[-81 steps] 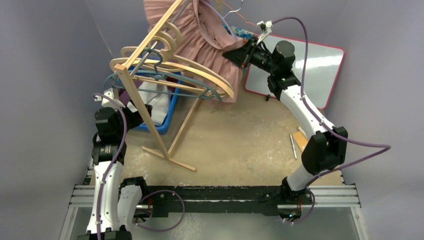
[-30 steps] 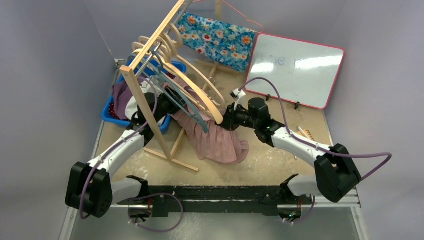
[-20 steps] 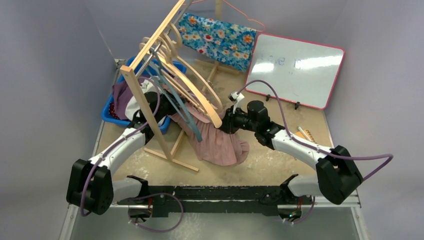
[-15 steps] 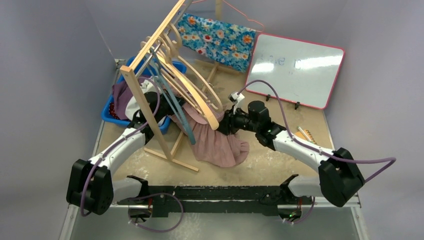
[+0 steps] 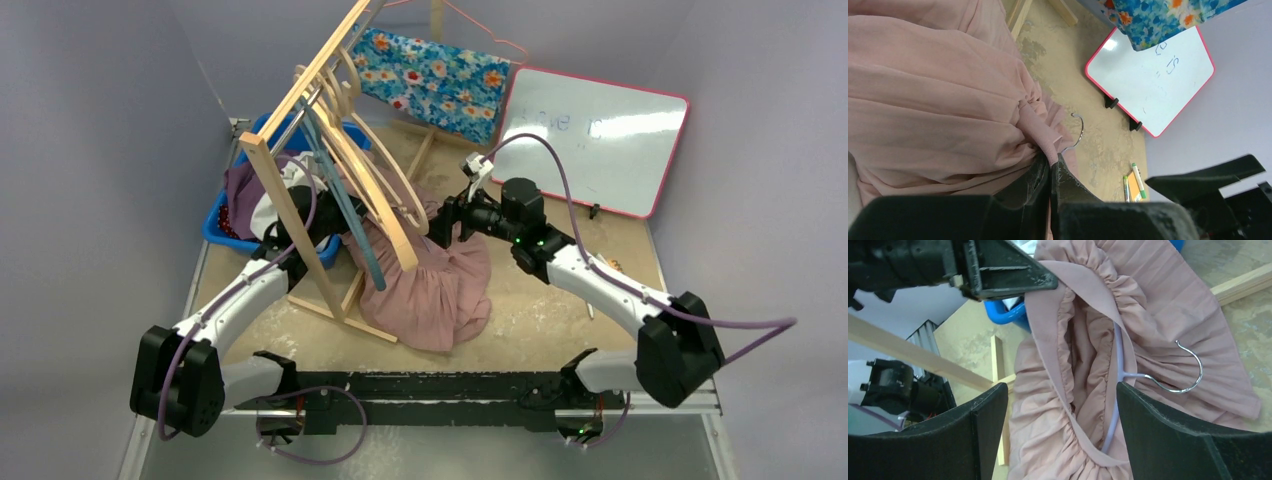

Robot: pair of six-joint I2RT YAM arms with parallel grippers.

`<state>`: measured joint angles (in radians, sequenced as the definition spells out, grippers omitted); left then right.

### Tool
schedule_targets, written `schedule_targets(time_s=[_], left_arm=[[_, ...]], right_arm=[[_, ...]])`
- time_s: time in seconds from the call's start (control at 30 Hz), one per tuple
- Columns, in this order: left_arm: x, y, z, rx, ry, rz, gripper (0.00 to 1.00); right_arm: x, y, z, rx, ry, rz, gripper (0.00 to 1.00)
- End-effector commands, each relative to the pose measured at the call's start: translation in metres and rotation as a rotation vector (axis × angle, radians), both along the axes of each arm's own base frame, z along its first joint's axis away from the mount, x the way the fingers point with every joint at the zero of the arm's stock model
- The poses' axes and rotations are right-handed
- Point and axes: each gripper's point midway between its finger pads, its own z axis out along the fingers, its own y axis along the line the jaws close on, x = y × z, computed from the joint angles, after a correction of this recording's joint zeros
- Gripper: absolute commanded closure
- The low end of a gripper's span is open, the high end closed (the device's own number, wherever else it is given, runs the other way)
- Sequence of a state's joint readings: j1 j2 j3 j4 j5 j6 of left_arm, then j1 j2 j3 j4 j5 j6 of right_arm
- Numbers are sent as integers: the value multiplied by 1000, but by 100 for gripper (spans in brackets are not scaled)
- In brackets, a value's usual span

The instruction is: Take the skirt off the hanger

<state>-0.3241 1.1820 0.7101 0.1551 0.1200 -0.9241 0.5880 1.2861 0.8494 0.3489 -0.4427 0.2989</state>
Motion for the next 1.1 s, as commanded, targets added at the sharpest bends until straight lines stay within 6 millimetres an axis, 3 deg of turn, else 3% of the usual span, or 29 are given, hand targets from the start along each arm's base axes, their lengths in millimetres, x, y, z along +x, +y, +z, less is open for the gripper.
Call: schedule_targets(time_s=[0.0, 0.1, 0.2, 0.27, 0.47, 0.63, 0.67, 0.8, 0.93, 1.0, 1.03, 1.07], left_arm=[[-1, -5, 26, -36, -79, -18, 100], [-4, -4, 26, -30, -78, -21, 100], [-6, -3, 24, -22, -74, -19, 100], [-6, -3, 23, -25, -73, -21, 100], [-5, -5, 24, -40, -76, -25, 100], [-7, -5, 22, -37, -72, -26, 100], [-8, -4, 22, -34, -70, -26, 100], [-8, -3, 22, -30, -71, -24, 100], [-8, -2, 25, -21, -82, -22, 100], [-7, 0, 25, -12, -82, -12, 100], [-6, 2, 27, -7, -87, 1, 100], [-6, 4, 30, -6, -92, 12, 100]], right_arm=[[22, 12, 12, 50, 31, -36, 21], [46, -13, -5, 110, 160, -178, 22], [62, -30, -22, 145, 242, -236, 30], [70, -31, -33, 129, 274, -251, 35], [95, -27, -69, 124, 367, -312, 34], [120, -20, -76, 177, 355, -345, 37], [132, -18, -66, 199, 319, -361, 39], [150, -5, -60, 230, 287, -381, 55], [147, 5, -56, 267, 252, -408, 69], [143, 2, -46, 277, 195, -428, 84], [140, 0, -40, 282, 171, -430, 98], [132, -1, -36, 277, 160, -406, 100]])
